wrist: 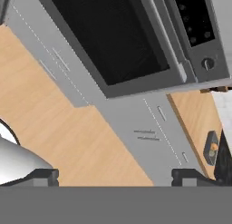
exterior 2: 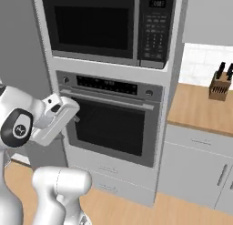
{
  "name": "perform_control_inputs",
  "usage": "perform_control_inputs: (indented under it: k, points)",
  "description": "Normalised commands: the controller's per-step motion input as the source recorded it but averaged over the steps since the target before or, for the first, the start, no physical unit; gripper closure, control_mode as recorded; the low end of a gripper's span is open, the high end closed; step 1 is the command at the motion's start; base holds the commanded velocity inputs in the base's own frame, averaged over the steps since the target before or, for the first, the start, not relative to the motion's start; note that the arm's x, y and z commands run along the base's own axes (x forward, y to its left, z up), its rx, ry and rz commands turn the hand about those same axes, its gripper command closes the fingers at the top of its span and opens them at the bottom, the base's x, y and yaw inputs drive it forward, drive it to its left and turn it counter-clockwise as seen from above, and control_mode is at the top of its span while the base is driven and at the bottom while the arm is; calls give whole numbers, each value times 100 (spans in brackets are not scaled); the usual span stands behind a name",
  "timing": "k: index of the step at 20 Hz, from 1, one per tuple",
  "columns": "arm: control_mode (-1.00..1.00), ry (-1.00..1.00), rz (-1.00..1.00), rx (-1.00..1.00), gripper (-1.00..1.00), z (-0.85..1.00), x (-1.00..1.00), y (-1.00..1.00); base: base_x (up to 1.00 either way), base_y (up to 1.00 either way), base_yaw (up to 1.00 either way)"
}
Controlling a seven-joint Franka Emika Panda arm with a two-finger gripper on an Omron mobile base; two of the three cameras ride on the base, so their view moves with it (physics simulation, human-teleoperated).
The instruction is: Take the meat container that has the shrimp and place it on the second highest rack of the freezer. Then take the vegetable container that has the squash and garlic and place it on the highest rack of the freezer.
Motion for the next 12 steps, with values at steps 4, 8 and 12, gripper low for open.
perform_control_inputs:
  k: [4,8,12]
  points:
    - [100,0,0,0,-100,0,0,0,33,-100,-42]
    - [100,0,0,0,-100,0,0,0,53,-100,-36]
    - [100,0,0,0,-100,0,0,0,65,-99,-32]
